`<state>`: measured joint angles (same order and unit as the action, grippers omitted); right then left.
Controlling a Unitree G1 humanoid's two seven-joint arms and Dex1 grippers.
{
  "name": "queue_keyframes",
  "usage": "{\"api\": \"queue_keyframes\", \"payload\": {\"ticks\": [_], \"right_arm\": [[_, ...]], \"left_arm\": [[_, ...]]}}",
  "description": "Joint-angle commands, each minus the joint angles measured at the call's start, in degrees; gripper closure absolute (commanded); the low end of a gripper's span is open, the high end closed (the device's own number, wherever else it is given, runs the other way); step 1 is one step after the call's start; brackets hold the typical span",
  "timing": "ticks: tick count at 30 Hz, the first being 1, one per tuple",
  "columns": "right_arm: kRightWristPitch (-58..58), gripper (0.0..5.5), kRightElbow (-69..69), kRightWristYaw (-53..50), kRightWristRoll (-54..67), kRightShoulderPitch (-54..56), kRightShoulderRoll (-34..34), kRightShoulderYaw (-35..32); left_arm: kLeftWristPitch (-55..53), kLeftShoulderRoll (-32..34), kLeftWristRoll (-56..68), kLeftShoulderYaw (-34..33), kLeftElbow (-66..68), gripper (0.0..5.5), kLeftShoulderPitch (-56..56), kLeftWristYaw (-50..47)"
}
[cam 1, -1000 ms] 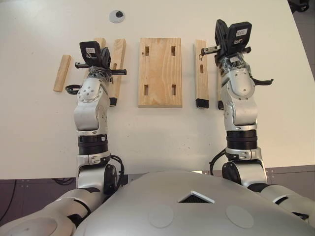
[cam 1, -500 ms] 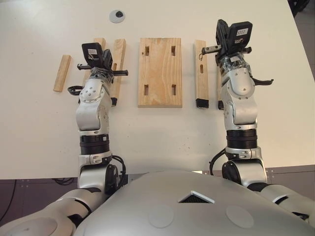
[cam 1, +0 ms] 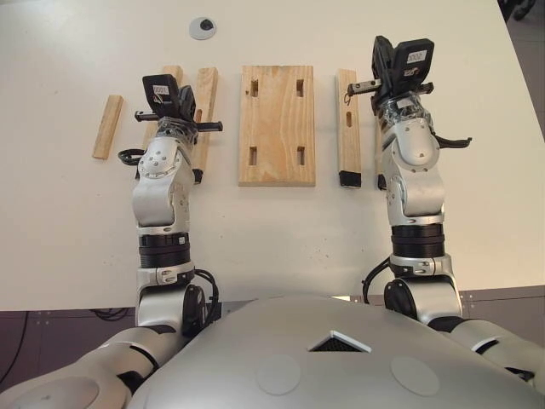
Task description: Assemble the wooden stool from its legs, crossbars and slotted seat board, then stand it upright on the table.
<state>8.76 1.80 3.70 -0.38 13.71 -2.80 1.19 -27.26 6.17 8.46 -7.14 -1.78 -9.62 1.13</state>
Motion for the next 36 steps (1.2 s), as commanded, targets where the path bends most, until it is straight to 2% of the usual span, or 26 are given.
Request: {"api": "queue_keyframes", "payload": {"ticks": [1,4,9,11,17,31,32,36], "right_arm": [[0.41,5.50,0.01,0.15,0.38,0.77,0.29,0.05],[0.51,5.50,-0.08,0.22,0.41,0.87,0.22,0.04],[0.59,5.50,-0.76,0.00,0.29,-0.10,-0.09,-0.31],[0.59,5.50,-0.90,-0.16,0.29,-0.42,0.00,-0.42],[0.56,5.50,-1.42,-0.45,0.08,-1.73,0.43,-0.10],[0.54,5.50,-0.80,-0.22,0.09,-1.19,0.15,-0.10],[0.58,5.50,-0.84,-0.25,0.09,-1.28,0.16,-0.09],[0.66,5.50,-0.98,-0.35,0.07,-1.40,0.23,-0.07]], "left_arm": [[-0.85,0.06,-0.16,-0.23,0.12,5.47,-0.31,-0.20],[-3.18,3.96,1.42,-0.15,-2.62,5.19,1.47,4.90],[-21.99,23.54,6.90,-5.45,-8.31,4.41,6.16,19.69],[-26.93,27.10,8.96,-8.16,-9.23,4.16,7.47,22.14],[-29.94,27.47,9.42,-6.63,-10.30,3.30,9.47,22.77],[-30.69,29.30,8.96,-2.77,-6.67,3.30,12.04,25.54],[-30.95,29.42,8.76,-2.50,-6.08,3.47,12.26,25.47],[-33.06,29.63,9.08,-0.76,-4.26,3.50,13.62,26.33]]}}
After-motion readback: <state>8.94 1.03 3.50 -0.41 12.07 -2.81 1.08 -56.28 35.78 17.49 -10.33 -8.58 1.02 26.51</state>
